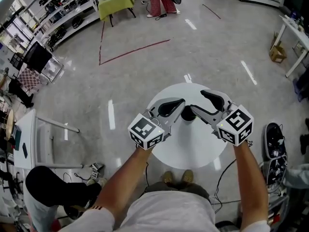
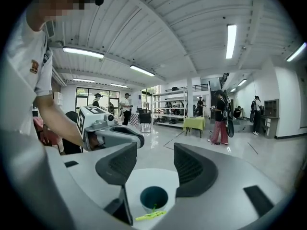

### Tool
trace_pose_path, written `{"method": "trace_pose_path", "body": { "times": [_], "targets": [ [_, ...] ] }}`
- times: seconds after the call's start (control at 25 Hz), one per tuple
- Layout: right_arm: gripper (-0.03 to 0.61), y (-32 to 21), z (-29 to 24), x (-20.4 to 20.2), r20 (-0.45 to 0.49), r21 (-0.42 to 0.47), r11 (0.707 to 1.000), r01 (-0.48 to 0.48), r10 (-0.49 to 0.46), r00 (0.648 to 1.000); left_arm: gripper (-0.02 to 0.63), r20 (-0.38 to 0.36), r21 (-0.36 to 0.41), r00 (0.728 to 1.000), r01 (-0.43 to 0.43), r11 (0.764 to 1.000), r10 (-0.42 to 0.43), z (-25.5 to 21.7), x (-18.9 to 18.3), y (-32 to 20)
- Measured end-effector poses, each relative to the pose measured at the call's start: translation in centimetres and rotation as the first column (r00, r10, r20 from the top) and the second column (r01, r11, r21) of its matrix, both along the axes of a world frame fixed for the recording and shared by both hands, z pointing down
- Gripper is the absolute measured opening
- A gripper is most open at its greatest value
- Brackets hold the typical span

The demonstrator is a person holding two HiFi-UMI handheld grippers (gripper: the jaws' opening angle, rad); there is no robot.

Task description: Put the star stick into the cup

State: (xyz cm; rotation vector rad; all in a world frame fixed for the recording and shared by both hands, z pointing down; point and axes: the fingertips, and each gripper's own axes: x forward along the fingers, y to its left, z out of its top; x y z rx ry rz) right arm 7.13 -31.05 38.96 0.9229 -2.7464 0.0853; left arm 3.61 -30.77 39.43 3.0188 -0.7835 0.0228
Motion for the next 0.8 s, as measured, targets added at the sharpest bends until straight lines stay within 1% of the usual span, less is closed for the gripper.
{"method": "trace_pose_path", "body": {
  "times": [0.2, 0.24, 0.32, 0.52, 0.64, 0.8],
  "targets": [
    [0.225, 0.7, -2.7, 0.1, 0.028, 0.058, 0.998, 0.003, -0.004, 1.0, 0.015, -0.029, 0.04, 1.0, 0.009, 0.999, -0.008, -2.4, -0.1, 0.2],
    [0.215, 0.9, -3.3, 0.1, 0.032, 0.072, 0.997, 0.005, -0.008, 0.999, 0.015, -0.034, 0.049, 0.999, 0.011, 0.999, -0.009, -2.9, -0.1, 0.3],
    [0.173, 1.4, -4.4, -0.1, 0.044, 0.105, 0.994, 0.007, -0.012, 0.999, 0.015, -0.046, 0.069, 0.999, 0.012, 0.998, -0.009, -4.0, -0.3, 0.6],
    [0.087, 2.3, -7.3, 0.0, 0.073, 0.187, 0.982, -0.023, 0.009, 0.997, 0.015, -0.078, 0.113, 0.997, 0.016, 0.993, -0.007, -7.0, -0.8, 1.6],
    [0.058, 3.2, -8.9, 0.2, 0.093, 0.225, 0.974, -0.036, 0.015, 0.996, 0.015, -0.095, 0.138, 0.995, 0.015, 0.99, -0.002, -8.6, -0.6, 2.4],
    [0.037, 4.5, -10.4, 0.1, 0.116, 0.266, 0.963, -0.047, 0.016, 0.993, 0.015, -0.112, 0.163, 0.994, 0.015, 0.987, 0.004, -10.2, -0.8, 3.2]
  ]
}}
